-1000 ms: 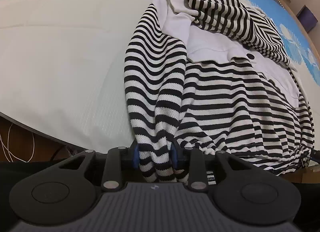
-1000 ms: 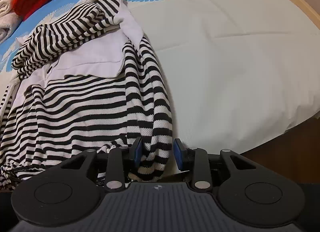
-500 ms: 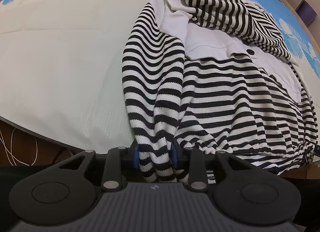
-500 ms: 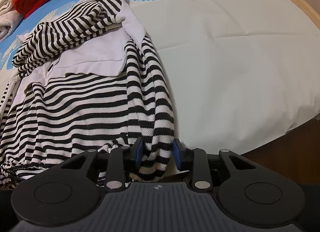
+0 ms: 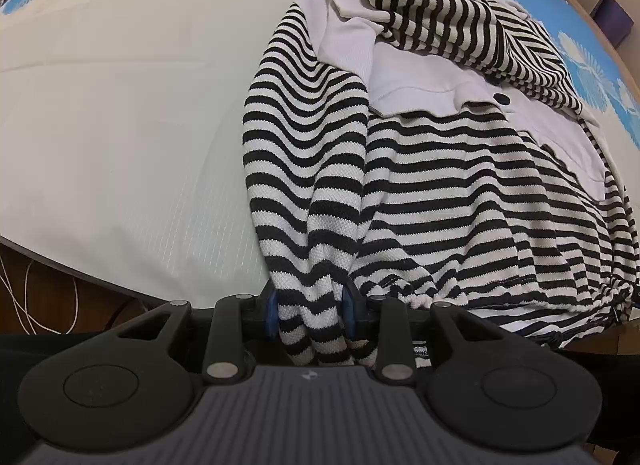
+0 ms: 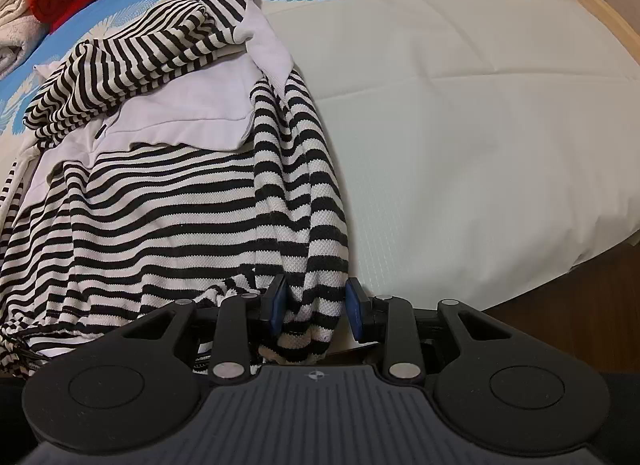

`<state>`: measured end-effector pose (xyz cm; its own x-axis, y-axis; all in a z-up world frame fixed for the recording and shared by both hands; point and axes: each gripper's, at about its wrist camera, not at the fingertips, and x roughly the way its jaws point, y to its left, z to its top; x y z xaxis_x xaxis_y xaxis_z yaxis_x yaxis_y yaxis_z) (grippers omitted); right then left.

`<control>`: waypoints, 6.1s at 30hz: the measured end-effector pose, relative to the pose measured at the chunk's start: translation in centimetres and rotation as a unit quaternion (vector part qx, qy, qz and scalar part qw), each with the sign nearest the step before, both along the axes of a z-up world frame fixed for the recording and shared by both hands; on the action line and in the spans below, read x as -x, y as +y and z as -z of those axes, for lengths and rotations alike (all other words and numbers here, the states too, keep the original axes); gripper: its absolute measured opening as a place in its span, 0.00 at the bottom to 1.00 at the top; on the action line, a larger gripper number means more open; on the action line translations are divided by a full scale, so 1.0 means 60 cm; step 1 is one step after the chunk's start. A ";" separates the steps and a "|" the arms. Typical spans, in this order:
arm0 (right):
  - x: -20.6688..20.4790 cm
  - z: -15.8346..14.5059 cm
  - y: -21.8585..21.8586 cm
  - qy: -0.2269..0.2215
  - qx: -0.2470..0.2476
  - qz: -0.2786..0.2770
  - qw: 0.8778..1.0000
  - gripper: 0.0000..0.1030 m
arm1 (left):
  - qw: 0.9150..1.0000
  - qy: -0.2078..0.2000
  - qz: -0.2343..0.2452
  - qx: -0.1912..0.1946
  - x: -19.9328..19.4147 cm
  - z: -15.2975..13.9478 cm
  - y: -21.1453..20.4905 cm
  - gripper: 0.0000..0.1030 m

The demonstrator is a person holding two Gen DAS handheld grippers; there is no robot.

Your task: Fold small clothes

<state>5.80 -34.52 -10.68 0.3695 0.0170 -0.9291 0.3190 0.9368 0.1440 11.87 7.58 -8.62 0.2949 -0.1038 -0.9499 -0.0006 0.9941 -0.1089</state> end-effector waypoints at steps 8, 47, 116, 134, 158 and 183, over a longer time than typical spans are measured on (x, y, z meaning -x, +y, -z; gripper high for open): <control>-0.001 0.000 0.000 0.000 0.001 -0.001 1.000 0.31 | 1.000 0.000 0.000 -0.001 0.000 0.001 -0.001 0.33; 0.175 -0.311 -0.054 -0.218 -0.102 -0.045 0.969 0.04 | 0.978 -0.188 0.051 0.077 0.140 -0.286 0.094 0.06; -0.495 0.038 0.078 -0.080 0.109 -0.072 0.988 0.25 | 0.995 -0.055 0.007 0.082 -0.508 0.006 -0.098 0.22; -0.417 0.029 -0.062 -0.086 0.008 -0.057 0.995 0.48 | 0.987 -0.053 0.003 0.150 -0.472 -0.018 0.037 0.65; -0.401 -0.049 -0.072 -0.124 0.029 -0.035 0.991 0.36 | 0.990 -0.110 -0.023 0.087 -0.455 -0.112 0.068 0.39; -0.226 -0.044 -0.127 -0.058 -0.093 -0.064 0.992 0.06 | 0.994 -0.006 0.012 0.105 -0.300 -0.038 0.120 0.01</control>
<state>19.38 -42.13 -8.03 0.4581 0.2391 -0.8561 0.1691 0.9221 0.3480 29.88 14.79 -6.37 0.3004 -0.3076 -0.9029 0.0252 0.9488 -0.3148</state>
